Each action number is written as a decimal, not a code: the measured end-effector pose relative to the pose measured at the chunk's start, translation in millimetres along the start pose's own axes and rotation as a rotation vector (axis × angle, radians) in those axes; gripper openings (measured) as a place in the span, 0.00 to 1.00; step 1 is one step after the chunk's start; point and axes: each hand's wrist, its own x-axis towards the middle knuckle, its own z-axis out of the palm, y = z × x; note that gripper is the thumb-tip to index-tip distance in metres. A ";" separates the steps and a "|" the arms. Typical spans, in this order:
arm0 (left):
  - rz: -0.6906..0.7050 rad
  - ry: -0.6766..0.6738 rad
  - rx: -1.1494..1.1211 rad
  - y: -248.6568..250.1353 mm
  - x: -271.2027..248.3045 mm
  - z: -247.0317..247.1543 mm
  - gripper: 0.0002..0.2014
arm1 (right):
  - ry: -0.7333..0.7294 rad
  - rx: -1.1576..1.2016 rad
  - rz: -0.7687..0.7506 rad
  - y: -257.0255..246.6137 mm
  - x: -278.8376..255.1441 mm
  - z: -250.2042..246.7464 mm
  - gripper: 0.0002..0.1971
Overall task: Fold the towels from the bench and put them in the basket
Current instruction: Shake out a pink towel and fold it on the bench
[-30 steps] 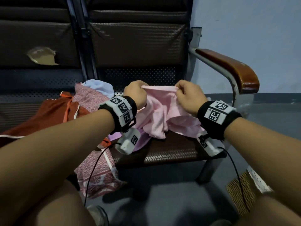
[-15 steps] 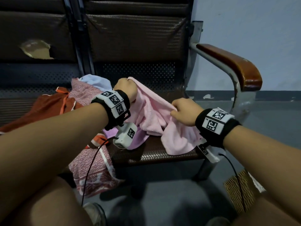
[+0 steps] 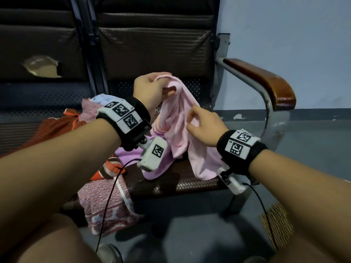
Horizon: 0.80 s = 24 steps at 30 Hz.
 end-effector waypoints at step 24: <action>0.108 -0.010 0.383 -1.5 -10.0 -3.4 0.10 | 0.219 0.391 0.283 -25.5 19.7 -4.7 0.15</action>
